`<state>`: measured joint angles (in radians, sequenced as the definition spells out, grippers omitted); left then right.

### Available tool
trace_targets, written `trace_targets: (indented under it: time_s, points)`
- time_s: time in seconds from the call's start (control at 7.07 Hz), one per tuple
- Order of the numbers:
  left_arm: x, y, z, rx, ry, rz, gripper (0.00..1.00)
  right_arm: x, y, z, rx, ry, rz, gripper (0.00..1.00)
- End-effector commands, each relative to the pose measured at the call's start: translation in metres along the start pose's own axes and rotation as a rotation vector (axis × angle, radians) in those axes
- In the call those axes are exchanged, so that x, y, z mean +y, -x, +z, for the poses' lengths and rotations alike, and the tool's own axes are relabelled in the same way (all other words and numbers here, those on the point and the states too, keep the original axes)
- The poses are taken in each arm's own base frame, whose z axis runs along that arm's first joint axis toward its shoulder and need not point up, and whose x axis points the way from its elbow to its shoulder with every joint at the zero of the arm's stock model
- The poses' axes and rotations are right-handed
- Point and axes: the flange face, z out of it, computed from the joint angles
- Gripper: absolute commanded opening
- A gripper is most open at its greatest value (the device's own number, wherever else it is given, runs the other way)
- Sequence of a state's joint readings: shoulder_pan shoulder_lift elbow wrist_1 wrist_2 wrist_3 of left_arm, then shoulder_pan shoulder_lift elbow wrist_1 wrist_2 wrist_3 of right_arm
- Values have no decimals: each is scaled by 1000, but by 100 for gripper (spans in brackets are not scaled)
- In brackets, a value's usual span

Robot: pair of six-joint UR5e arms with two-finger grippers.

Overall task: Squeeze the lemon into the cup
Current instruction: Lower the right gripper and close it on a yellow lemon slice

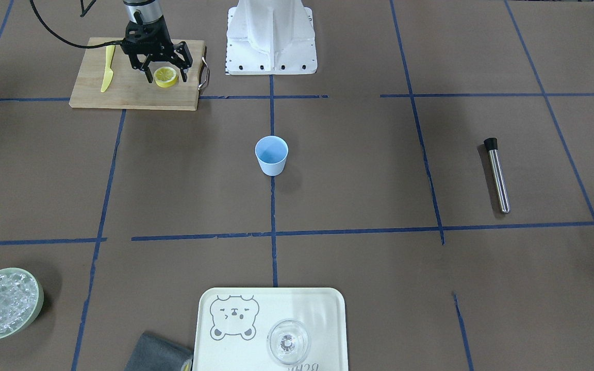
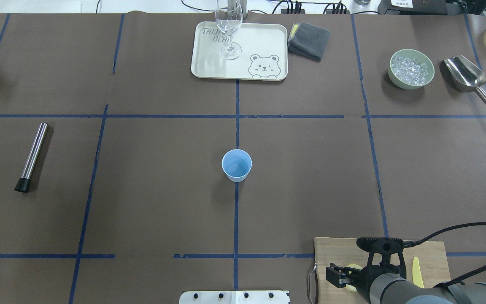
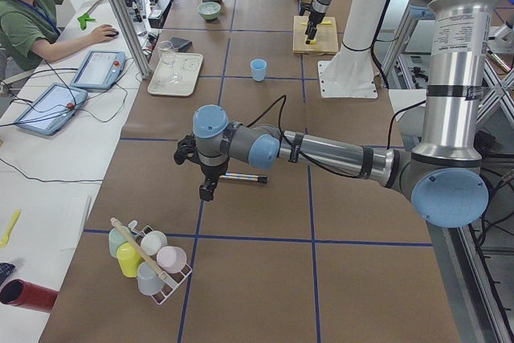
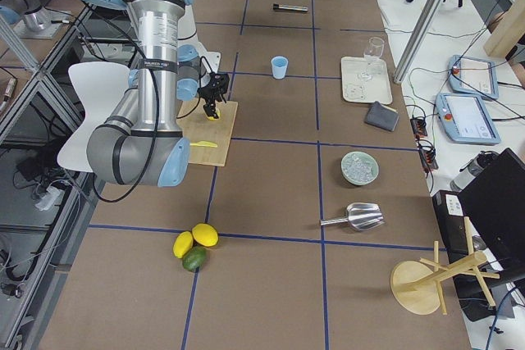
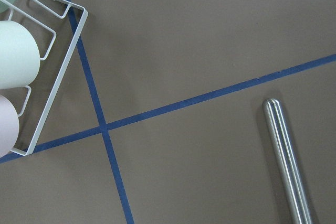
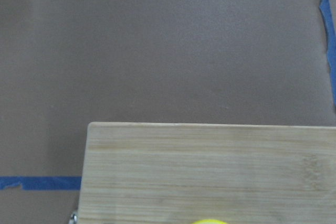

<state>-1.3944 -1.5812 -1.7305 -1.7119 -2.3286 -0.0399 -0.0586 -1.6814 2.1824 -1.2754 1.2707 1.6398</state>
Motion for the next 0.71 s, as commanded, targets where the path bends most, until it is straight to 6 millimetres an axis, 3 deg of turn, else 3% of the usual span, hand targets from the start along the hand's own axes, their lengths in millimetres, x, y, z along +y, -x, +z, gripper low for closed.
trace_targets:
  time_s: [0.0,0.28,0.57]
  points:
    - [0,0,0,0,0,0,100,4,-1,1,6,7,-8,100]
    - [0,0,1,0,1,-1,100,11,0,0,6,17,-18,100]
    - [1,0,0,0,1,-1,100,10,0,1,7,19,-17,76]
